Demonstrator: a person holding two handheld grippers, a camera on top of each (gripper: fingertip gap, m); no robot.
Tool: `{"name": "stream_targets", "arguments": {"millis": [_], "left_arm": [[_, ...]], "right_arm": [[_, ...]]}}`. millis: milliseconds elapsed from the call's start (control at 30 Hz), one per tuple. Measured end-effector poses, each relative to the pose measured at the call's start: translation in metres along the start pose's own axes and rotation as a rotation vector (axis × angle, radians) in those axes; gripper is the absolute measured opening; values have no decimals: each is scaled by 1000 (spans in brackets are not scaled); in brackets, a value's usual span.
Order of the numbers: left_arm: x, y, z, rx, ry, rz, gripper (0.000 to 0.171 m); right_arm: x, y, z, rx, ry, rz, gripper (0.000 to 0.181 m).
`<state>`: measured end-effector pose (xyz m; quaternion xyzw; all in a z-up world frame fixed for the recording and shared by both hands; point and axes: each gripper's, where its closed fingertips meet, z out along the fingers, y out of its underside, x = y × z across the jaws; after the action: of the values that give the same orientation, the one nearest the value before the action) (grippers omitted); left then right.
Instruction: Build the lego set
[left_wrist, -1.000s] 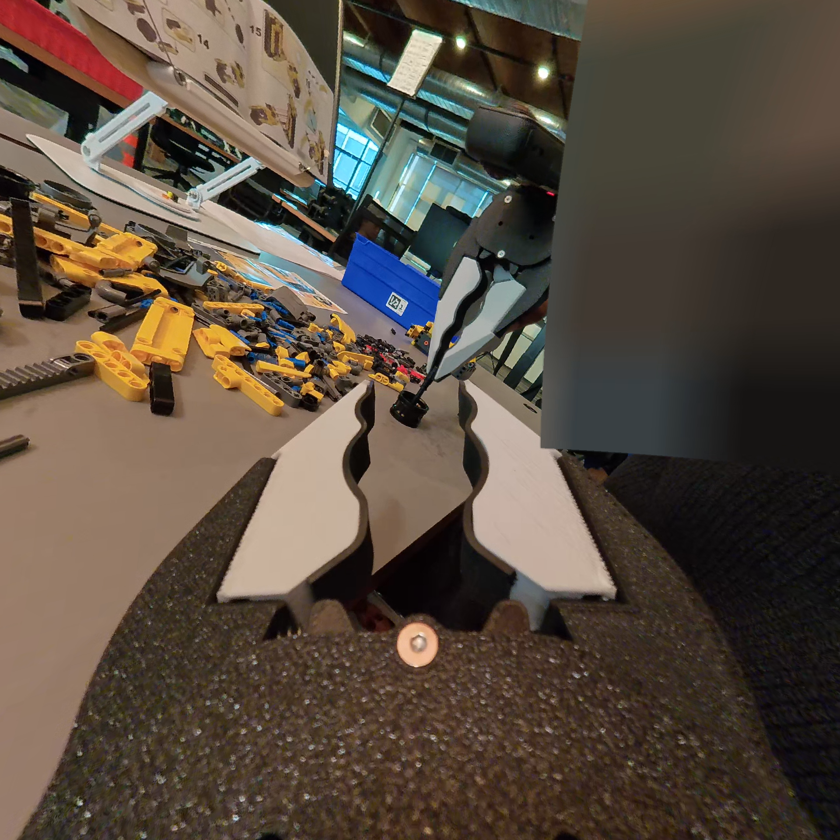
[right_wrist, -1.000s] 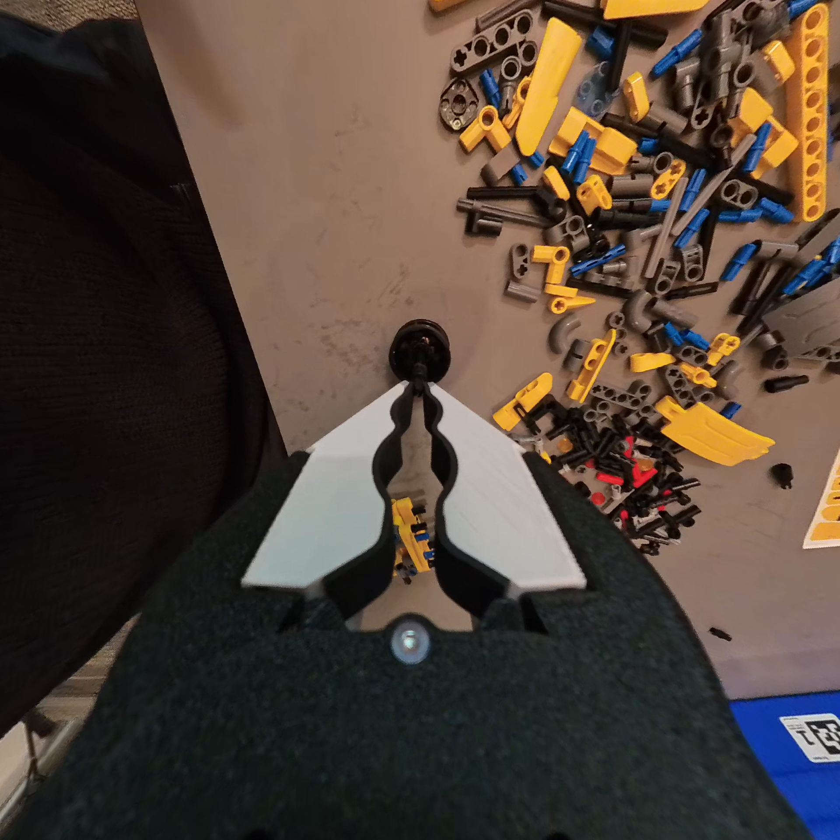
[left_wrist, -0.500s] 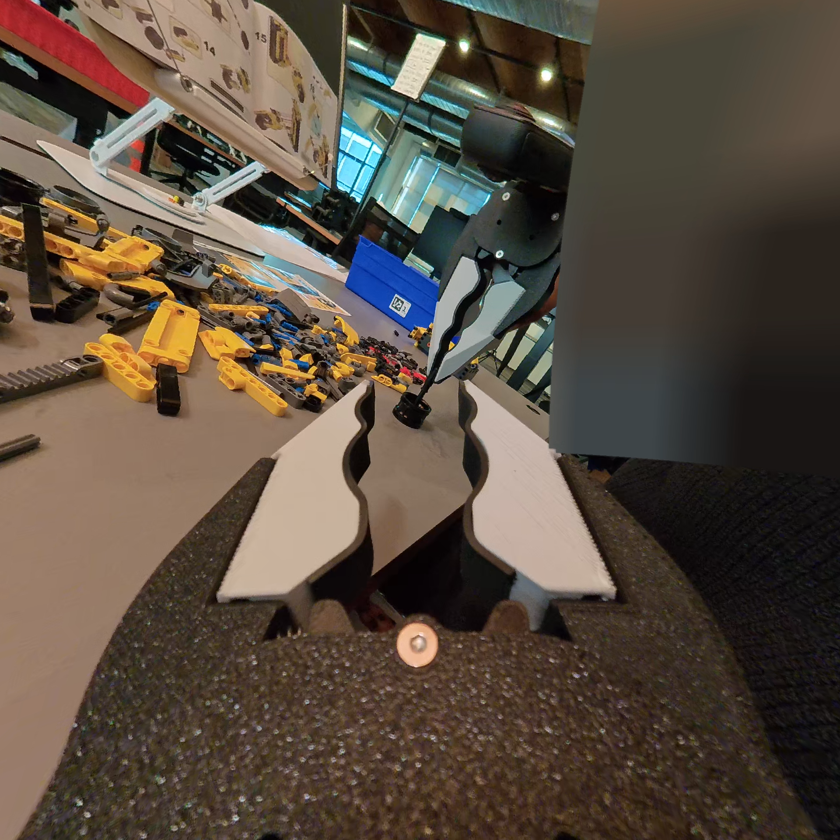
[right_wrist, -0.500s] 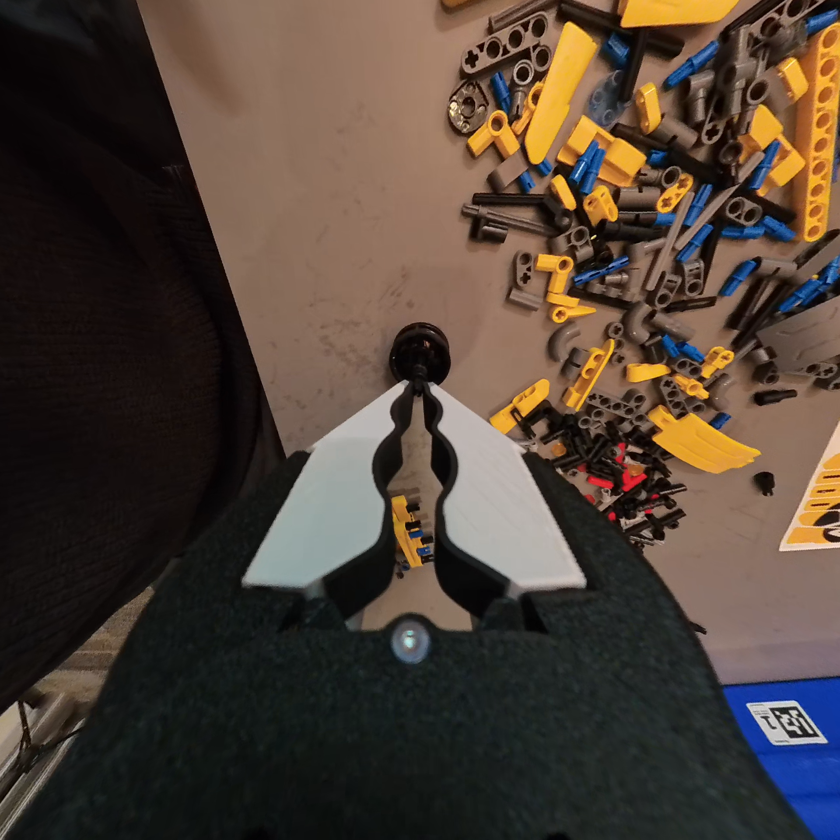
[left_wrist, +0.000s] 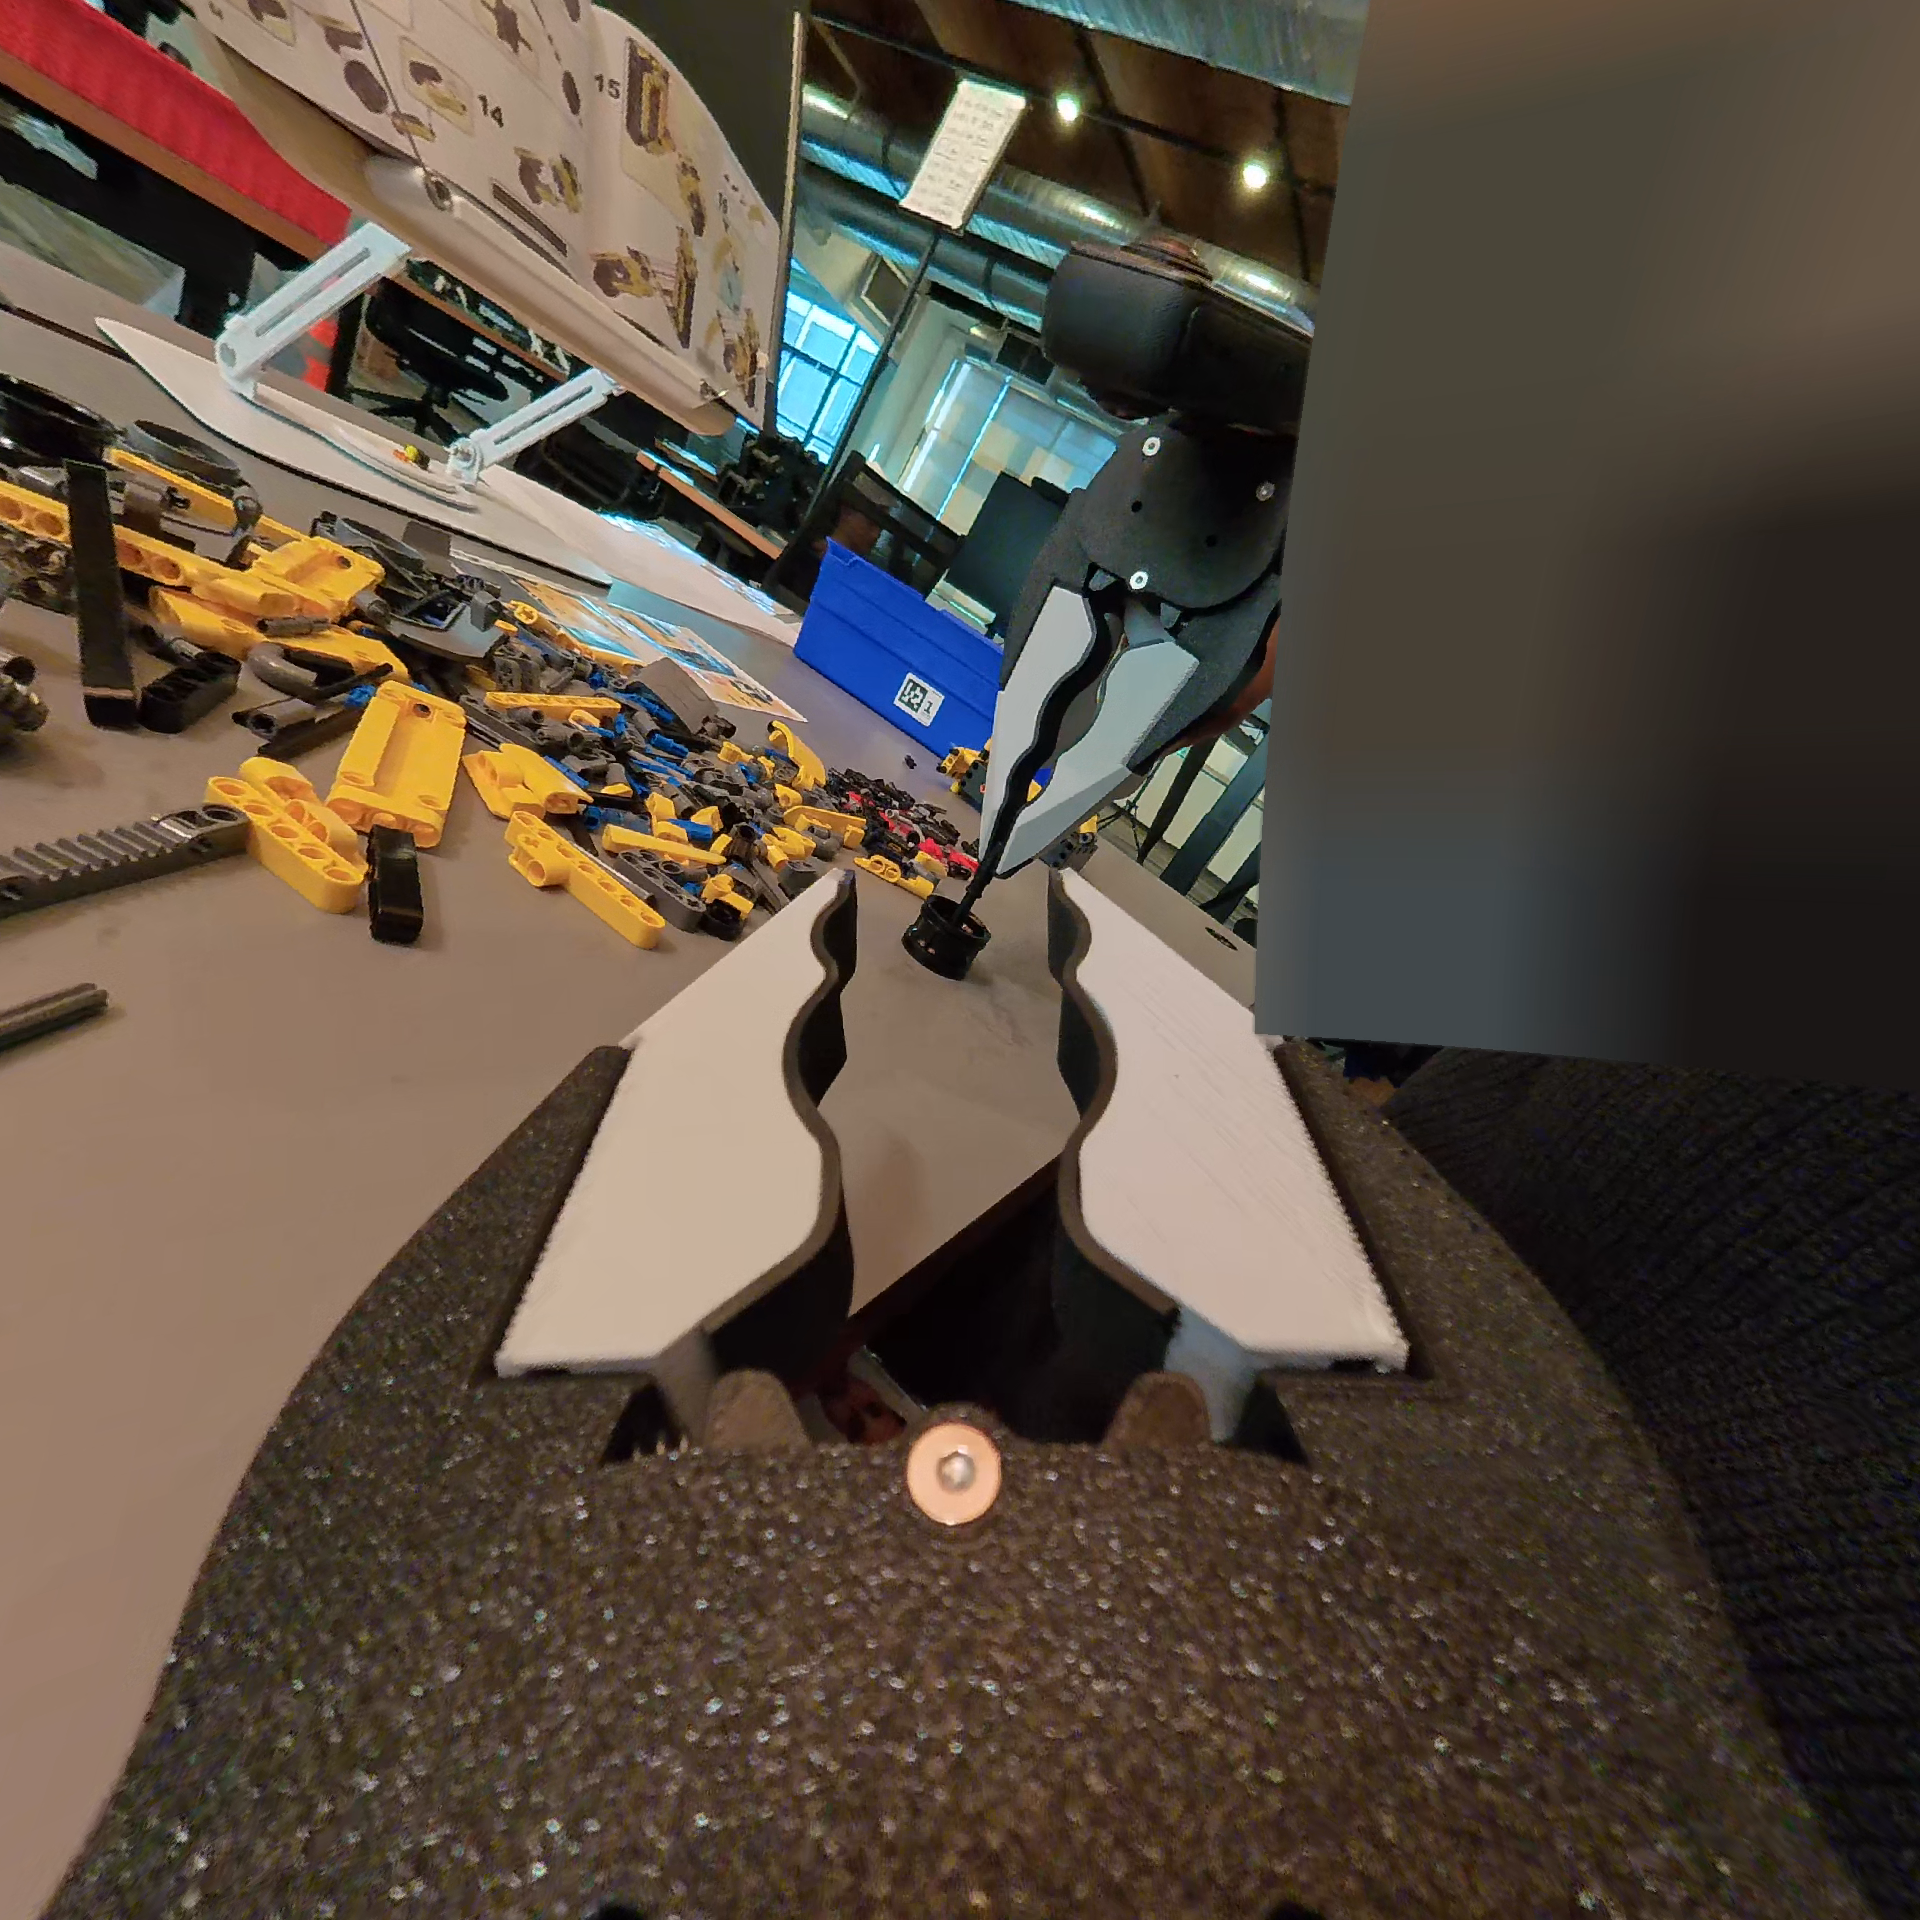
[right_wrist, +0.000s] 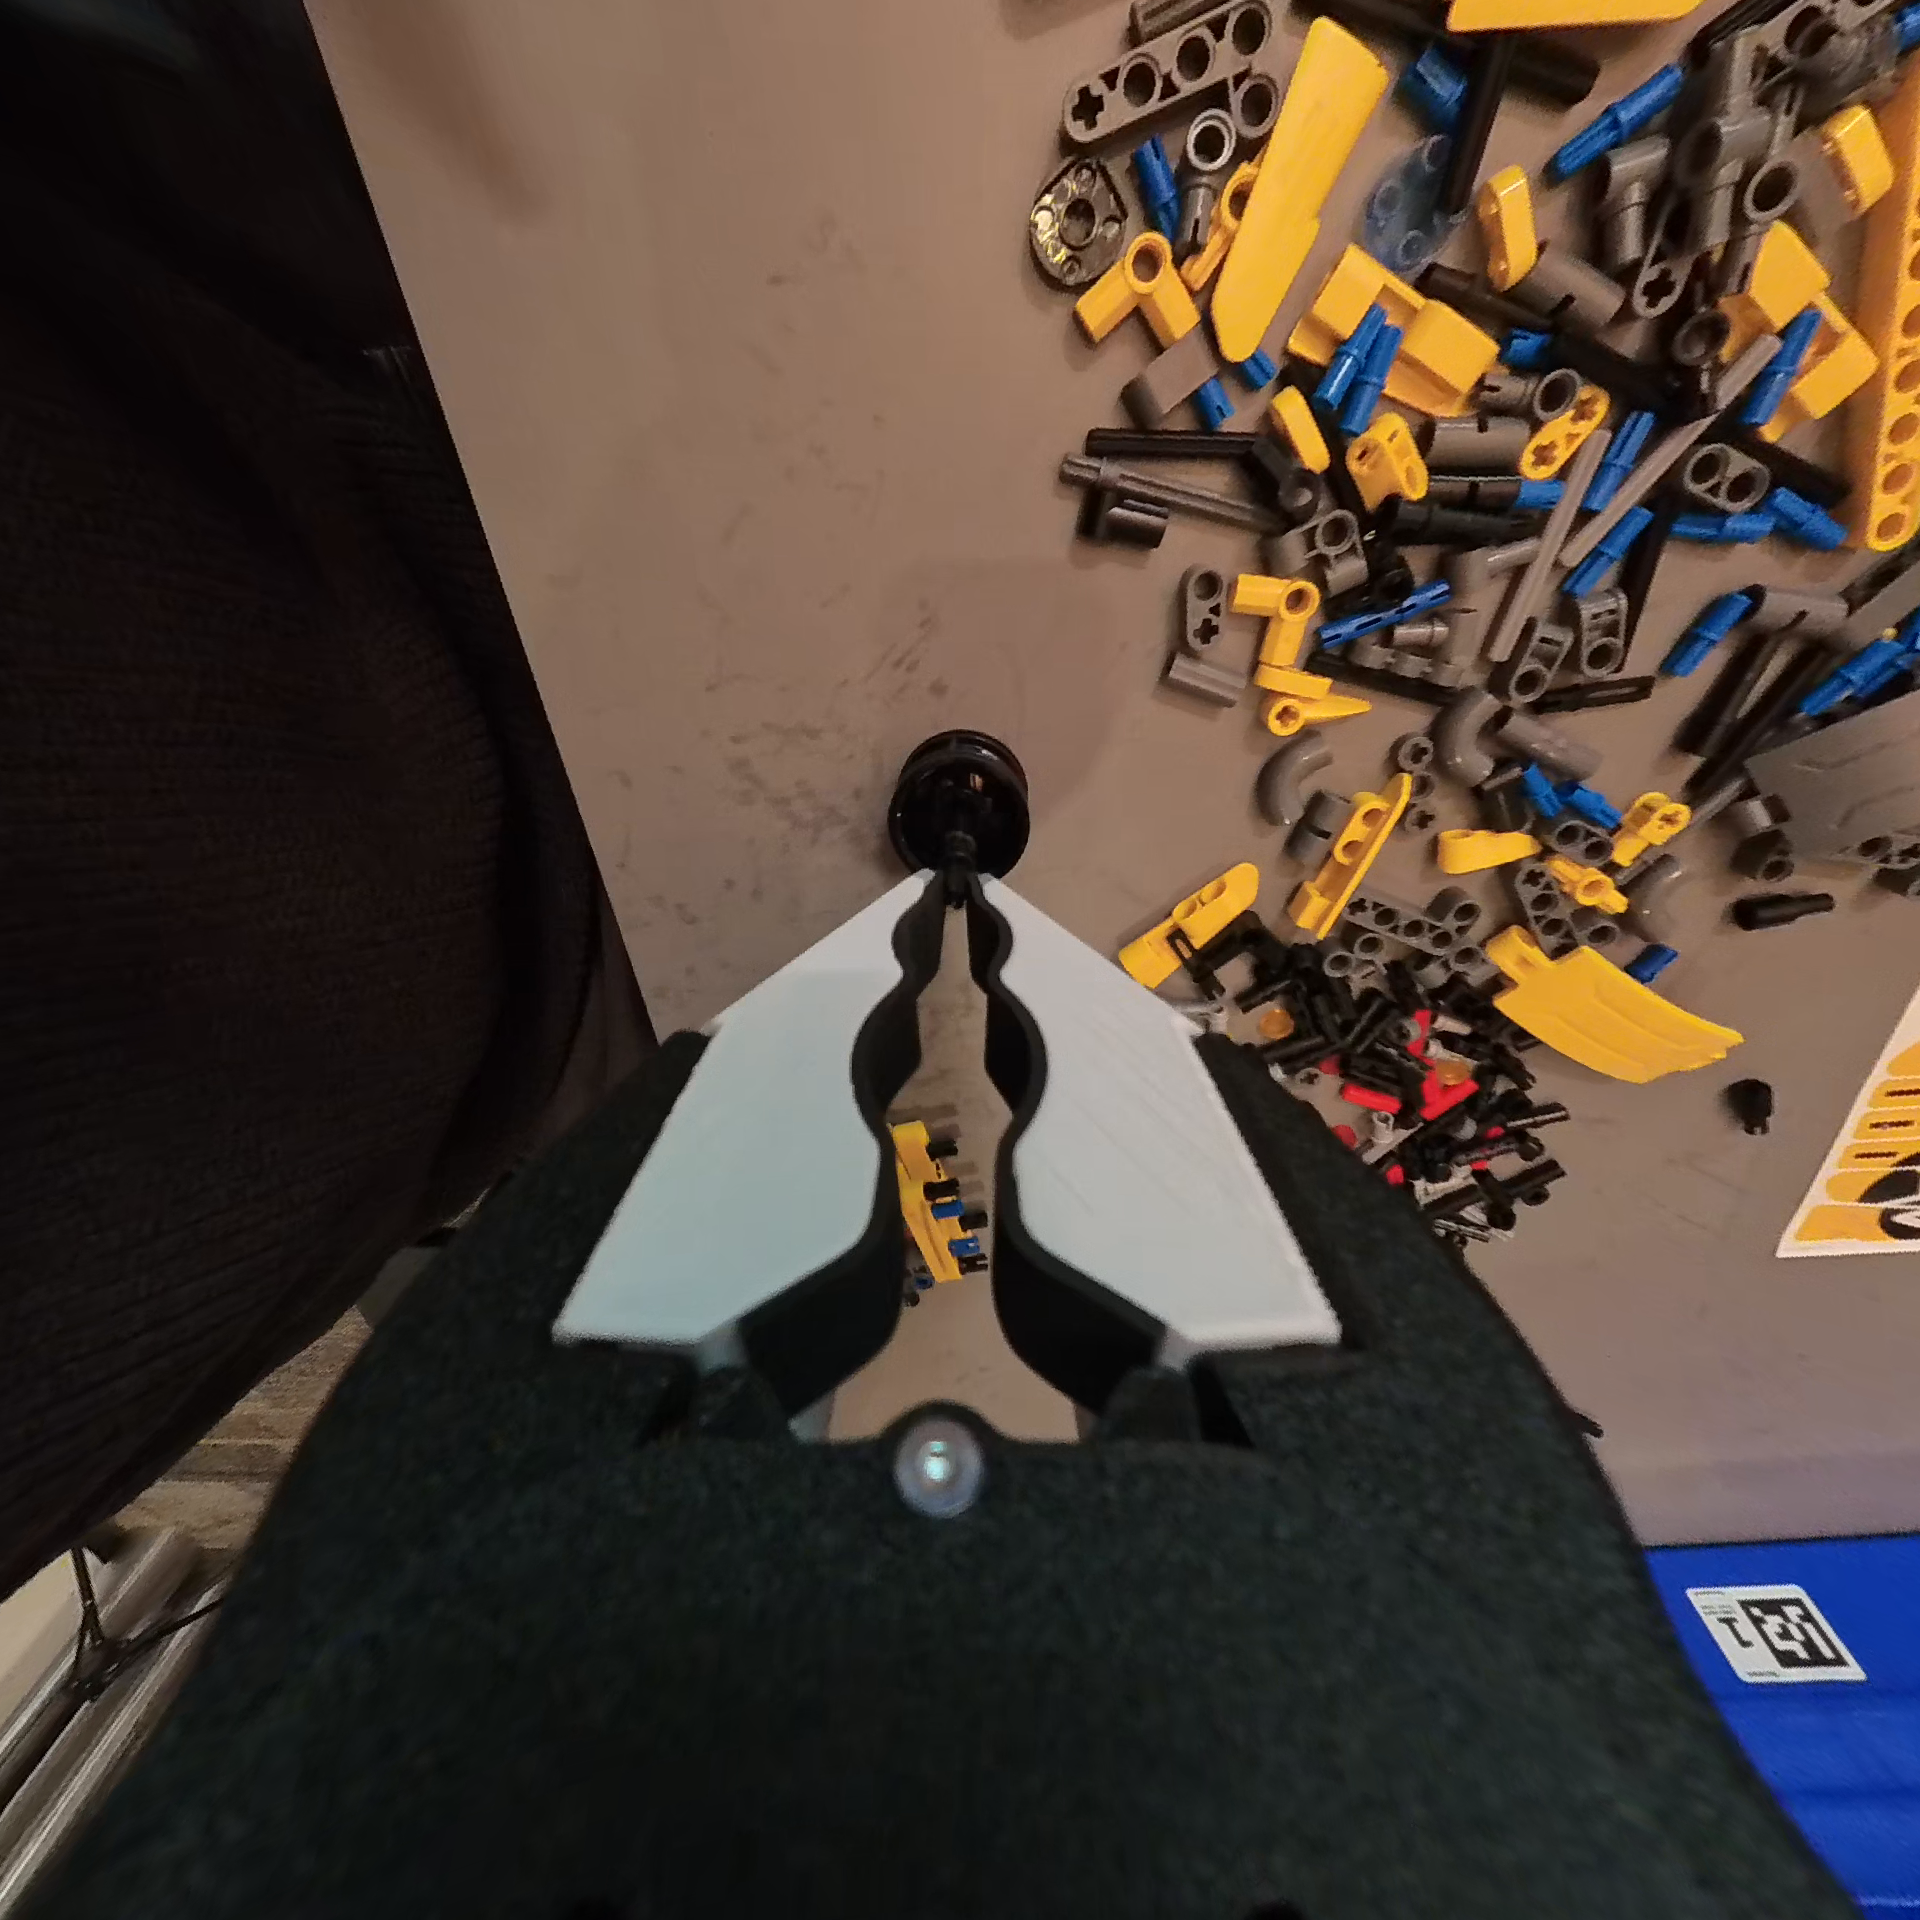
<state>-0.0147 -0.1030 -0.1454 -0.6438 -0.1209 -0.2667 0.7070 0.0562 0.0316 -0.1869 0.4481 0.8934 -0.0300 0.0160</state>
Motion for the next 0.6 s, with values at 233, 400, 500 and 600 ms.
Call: {"name": "stream_targets", "arguments": {"millis": [233,400,500,600], "left_arm": [[0,1,1,-6,-2,4,36],[0,2,1,-7,-2,2,36],[0,2,1,-8,-3,1,36],[-1,2,0,-7,-4,-1,36]], "right_arm": [[0,0,1,-4,-3,1,4],[0,0,1,-12,-14,6,4],[0,0,1,-14,-25,13,3],[0,1,1,-18,-24,13,4]]}}
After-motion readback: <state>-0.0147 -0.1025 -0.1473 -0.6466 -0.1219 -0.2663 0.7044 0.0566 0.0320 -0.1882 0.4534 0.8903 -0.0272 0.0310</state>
